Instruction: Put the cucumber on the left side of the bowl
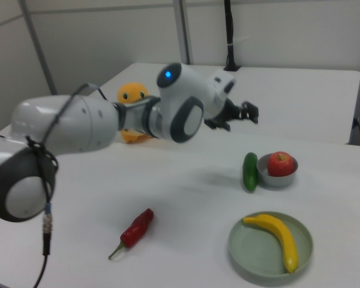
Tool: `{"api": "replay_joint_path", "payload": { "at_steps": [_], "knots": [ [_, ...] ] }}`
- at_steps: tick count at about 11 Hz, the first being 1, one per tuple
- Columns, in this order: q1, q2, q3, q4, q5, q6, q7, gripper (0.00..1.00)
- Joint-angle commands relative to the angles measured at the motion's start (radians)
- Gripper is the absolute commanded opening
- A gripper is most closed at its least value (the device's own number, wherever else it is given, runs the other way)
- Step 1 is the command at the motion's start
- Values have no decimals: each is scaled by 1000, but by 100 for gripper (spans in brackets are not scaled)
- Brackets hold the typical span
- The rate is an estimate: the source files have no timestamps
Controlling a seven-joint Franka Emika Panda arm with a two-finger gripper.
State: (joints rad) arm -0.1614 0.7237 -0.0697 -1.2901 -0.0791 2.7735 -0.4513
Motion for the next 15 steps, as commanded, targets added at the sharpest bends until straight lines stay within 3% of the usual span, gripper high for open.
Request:
{"api": "replay_joint_path", "payload": {
  "at_steps": [1,9,12,14,15],
  "knots": [
    [23,-234,4,-216,7,-17,78,100],
    [98,-591,5,-225,12,-771,384,100],
    [141,-710,5,-227,110,-1105,404,100],
    [186,-769,8,-250,131,-1253,404,100],
    [184,-791,36,-273,136,-1294,405,100]
  ]
}}
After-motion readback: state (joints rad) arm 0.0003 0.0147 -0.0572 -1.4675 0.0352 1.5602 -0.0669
